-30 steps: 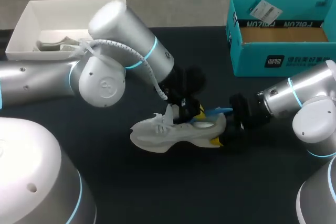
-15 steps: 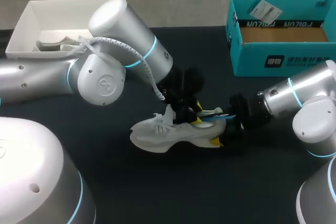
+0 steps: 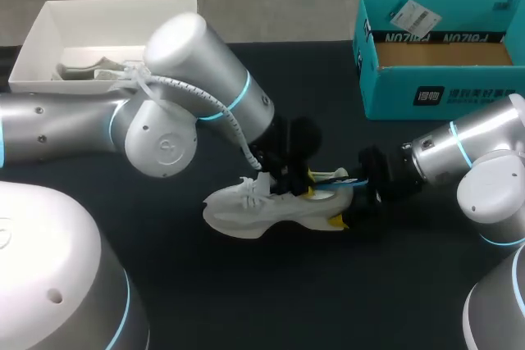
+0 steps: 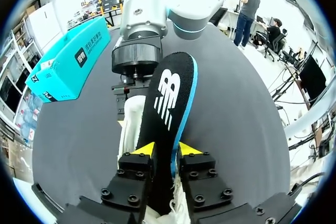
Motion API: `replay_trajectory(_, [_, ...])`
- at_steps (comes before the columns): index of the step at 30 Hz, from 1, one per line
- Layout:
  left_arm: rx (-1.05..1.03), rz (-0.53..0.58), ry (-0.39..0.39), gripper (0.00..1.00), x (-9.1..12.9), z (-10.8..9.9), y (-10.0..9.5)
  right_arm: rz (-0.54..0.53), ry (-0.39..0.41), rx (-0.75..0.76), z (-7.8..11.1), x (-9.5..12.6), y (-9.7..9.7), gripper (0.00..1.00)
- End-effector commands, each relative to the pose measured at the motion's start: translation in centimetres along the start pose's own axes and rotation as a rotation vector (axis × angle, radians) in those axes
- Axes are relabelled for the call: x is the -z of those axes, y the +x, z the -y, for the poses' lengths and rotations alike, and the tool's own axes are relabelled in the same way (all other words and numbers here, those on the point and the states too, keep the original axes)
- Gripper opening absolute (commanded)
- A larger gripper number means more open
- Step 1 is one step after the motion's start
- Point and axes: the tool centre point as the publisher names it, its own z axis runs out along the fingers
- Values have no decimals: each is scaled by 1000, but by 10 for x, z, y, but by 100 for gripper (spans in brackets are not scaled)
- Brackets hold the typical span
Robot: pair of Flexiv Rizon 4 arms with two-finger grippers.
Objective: Take the shoe out of the shoebox, open the shoe tongue, remove and reinsert the insole, then place the shoe into the shoebox
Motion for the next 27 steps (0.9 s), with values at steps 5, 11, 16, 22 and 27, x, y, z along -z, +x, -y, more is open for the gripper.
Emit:
replay_trajectory(5, [16,-17,12,0,-3,2,-5,3,2,0,3,-5,2,0])
replay_trajectory(11, [34,-46,67,0,16,9,-5,3,2,0,3,-5,2,0])
replay_trajectory(16, [59,-81,127,0,37,18,-8,3,2,0,3,-5,2,0])
replay_trajectory(22, [85,-108,209,0,57,32,-10,3,2,0,3,-5,2,0])
replay_trajectory(27, [111,-139,274,0,70,44,-11,3,2,0,3,-5,2,0])
